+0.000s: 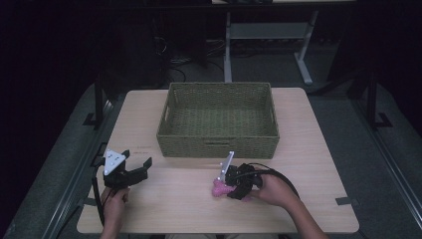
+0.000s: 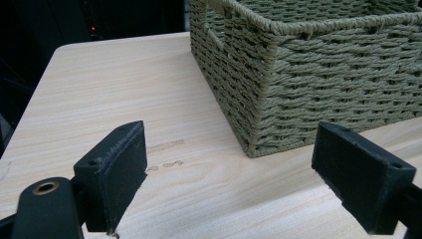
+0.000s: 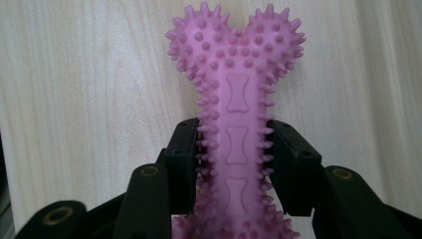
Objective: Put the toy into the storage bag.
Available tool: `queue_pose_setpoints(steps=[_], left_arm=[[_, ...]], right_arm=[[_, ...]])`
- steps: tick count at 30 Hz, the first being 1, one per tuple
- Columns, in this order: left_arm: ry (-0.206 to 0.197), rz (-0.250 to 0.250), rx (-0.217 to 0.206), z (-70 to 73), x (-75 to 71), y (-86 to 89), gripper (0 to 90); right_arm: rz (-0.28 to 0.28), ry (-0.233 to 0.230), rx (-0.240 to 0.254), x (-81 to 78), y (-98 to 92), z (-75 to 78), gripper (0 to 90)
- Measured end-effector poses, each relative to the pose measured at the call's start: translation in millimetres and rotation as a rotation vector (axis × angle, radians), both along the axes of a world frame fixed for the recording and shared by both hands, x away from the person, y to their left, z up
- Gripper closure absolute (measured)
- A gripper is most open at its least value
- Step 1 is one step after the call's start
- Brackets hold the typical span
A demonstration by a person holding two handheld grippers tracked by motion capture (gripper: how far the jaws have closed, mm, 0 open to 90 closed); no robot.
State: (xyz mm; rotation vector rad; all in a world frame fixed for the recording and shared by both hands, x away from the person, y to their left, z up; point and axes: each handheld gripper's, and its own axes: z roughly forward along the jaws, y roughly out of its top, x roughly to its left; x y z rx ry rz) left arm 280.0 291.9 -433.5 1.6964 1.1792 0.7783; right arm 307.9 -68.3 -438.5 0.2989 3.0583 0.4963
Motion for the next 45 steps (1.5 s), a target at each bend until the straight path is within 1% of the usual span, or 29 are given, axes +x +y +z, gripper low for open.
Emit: queue_pose_setpoints(steps=[9,10,12,14,15,17,21,22,23,24,28,32,34,39,41,44,45], left_arm=[[-0.001,0.002,0.002,0.3,-0.1,0.4,13.7],[0.001,0.002,0.000,0.1,-0.1,0.4,13.7],[0.004,0.002,0.000,-0.2,0.0,0.2,13.6],[0.002,0.004,0.000,0.1,0.0,0.4,13.7],[0.002,0.004,0.000,0.1,0.0,0.4,13.7],[-0.002,0.004,-0.007,0.5,-0.4,0.2,13.7],[0.002,0.002,-0.005,0.5,-0.6,0.8,13.7],[0.003,0.002,-0.007,0.1,-0.2,0.6,13.7],[0.002,0.006,-0.009,-0.2,0.2,0.3,13.7],[0.003,0.003,-0.008,0.2,0.1,0.4,13.7],[-0.002,0.002,-0.006,0.6,-0.1,-0.5,13.6],[0.003,0.004,-0.007,0.0,0.1,0.2,13.6],[0.002,0.007,-0.009,0.0,0.4,0.8,13.7],[-0.001,0.003,-0.004,0.2,0.3,-0.3,13.7],[0.002,0.000,-0.003,-0.3,0.6,-0.9,13.7],[0.001,0.004,-0.003,-0.1,0.8,-0.8,13.7],[0.001,0.002,-0.003,0.0,0.7,-0.6,13.6]], right_arm=[[-0.004,0.012,0.013,2.0,-4.0,2.1,57.9],[-0.010,0.020,0.033,3.2,-6.9,4.1,57.9],[-0.010,0.030,0.046,5.1,-9.5,7.4,57.9],[-0.007,0.025,0.045,5.8,-10.3,12.1,58.0],[-0.007,0.025,0.045,5.8,-10.3,12.1,58.0],[0.004,0.026,0.059,7.6,-10.5,20.9,58.0],[0.014,0.027,0.086,10.9,-11.9,32.3,58.0],[0.014,0.027,0.086,10.9,-11.9,32.3,58.0],[0.014,0.033,0.103,13.2,-13.2,37.4,57.9],[0.016,0.035,0.107,14.0,-13.7,38.7,57.9],[0.027,0.039,0.109,17.7,-14.0,44.5,57.9],[0.035,0.048,0.116,20.2,-14.0,48.9,57.9],[0.036,0.050,0.121,24.1,-14.2,53.8,57.9],[0.031,0.053,0.132,28.7,-16.2,60.1,57.9],[0.031,0.061,0.134,32.5,-17.5,64.8,57.9],[0.034,0.057,0.129,34.2,-17.5,67.6,57.9],[0.037,0.055,0.132,35.7,-17.4,70.7,57.9]])
